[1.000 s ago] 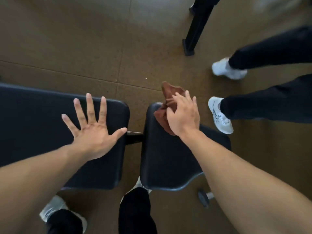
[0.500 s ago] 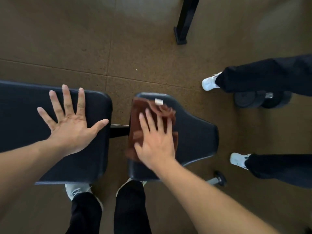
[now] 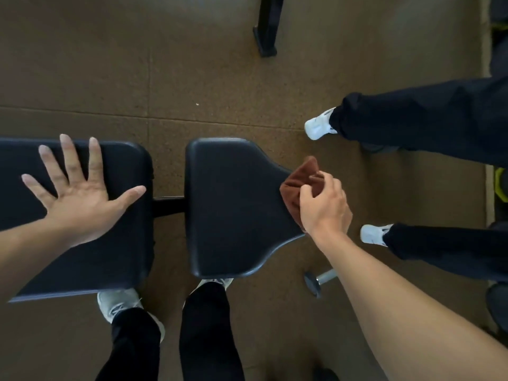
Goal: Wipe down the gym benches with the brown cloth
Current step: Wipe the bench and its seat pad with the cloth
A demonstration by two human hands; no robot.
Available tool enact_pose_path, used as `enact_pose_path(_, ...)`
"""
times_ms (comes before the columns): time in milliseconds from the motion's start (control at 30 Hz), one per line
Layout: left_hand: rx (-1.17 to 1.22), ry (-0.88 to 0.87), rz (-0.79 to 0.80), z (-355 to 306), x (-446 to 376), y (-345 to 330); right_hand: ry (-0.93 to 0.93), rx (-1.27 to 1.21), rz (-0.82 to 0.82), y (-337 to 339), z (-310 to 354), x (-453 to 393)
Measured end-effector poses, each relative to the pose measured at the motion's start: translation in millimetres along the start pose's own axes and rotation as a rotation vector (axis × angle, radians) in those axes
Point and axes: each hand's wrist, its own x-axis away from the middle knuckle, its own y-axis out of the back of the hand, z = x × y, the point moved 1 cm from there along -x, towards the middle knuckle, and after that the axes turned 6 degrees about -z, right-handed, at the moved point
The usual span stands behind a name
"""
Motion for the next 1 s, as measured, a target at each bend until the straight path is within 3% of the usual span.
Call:
enact_pose_path(133,-0.007,0.010,-0.003,3.2,-2.4,-1.2,-0.503,-0.347,-0.145,-6.0,12.8,-10.3)
enact_pose_path(233,-0.014,0.014,0.044,-1.6,-3.3,1.0,-0.647,-0.417,-0.184,-8.2,4.6,6.1)
enact_pose_path(367,-0.040,0.033,0.090,-4.2,-1.0,4.4,-1.019,-0.650,-0.212,-41.8,12.4,76.5)
enact_pose_path(433,-0.052,0.033,0.066,-4.0,-0.2,3.9,-1.028,-0.665,-0.158,-67.1,40.8,120.8)
enact_pose_path(600,-0.068,0.000,0.016,-4.6,1.0,-0.2,-0.602,-0.419,-0.071,-103.2,58.2,185.3)
enact_pose_path(833,-0.091,-0.020,-0.035,-3.0,0.9,-3.2,0.515,0.268,-0.004,-121.1,5.5,193.4)
enact_pose_path(1000,-0.080,-0.036,-0.045,-1.0,-0.2,-4.7,0.773,0.381,0.096,-104.9,60.1,134.2)
